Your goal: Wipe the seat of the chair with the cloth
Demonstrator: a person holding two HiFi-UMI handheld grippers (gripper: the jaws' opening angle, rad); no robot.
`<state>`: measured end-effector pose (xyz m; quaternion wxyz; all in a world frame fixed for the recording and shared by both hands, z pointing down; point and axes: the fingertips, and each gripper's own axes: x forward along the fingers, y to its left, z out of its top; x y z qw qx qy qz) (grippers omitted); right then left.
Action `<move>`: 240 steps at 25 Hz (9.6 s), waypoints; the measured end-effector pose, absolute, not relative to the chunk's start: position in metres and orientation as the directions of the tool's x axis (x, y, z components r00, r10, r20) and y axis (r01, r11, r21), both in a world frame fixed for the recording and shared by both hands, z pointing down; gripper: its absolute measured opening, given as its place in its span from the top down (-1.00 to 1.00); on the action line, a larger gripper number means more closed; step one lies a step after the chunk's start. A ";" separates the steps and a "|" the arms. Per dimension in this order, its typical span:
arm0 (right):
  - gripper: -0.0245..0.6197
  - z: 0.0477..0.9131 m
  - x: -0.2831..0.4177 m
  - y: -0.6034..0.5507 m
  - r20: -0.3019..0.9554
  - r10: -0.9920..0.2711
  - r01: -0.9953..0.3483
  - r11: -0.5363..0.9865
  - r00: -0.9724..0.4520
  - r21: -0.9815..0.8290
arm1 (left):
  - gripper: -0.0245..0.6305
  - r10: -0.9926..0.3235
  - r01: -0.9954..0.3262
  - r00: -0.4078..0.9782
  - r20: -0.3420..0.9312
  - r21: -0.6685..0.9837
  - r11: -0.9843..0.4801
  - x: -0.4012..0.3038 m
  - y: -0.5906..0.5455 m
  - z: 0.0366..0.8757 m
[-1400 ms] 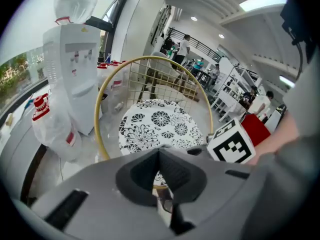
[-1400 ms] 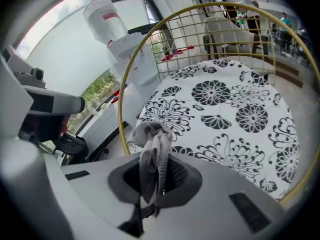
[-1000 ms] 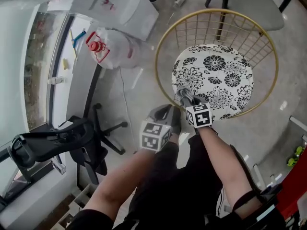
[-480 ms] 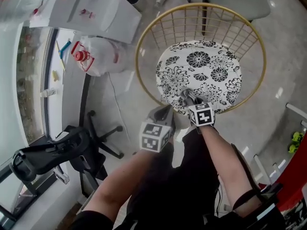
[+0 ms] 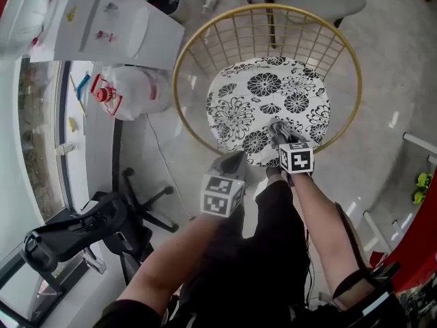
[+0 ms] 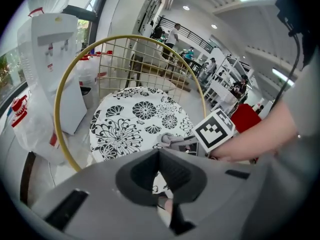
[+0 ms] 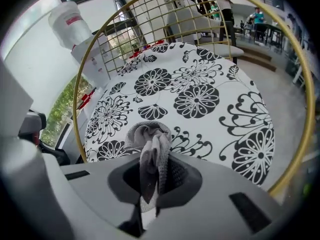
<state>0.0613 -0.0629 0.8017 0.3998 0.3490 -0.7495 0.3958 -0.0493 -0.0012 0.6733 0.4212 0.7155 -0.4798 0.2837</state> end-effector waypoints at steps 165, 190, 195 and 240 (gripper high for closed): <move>0.85 0.742 0.140 -0.216 0.857 -0.433 -0.917 0.385 -0.281 -0.106 | 0.90 -0.538 -0.940 0.309 0.784 0.338 -0.048 -0.101 -0.063 0.659; 0.85 0.737 -0.114 -0.215 0.705 -0.266 -0.629 0.710 -0.657 -0.318 | 0.90 -0.552 -0.950 0.172 0.816 0.286 0.126 -0.174 -0.023 0.664; 0.85 0.739 -0.080 -0.228 0.718 -0.301 -0.661 0.694 -0.627 -0.286 | 0.91 -0.560 -0.947 0.211 0.801 0.309 0.085 -0.156 -0.037 0.662; 0.85 0.590 0.109 -0.241 0.642 -0.569 -0.838 0.493 -0.514 -0.234 | 0.91 -0.694 -0.942 0.316 0.648 0.303 -0.146 -0.089 -0.100 0.533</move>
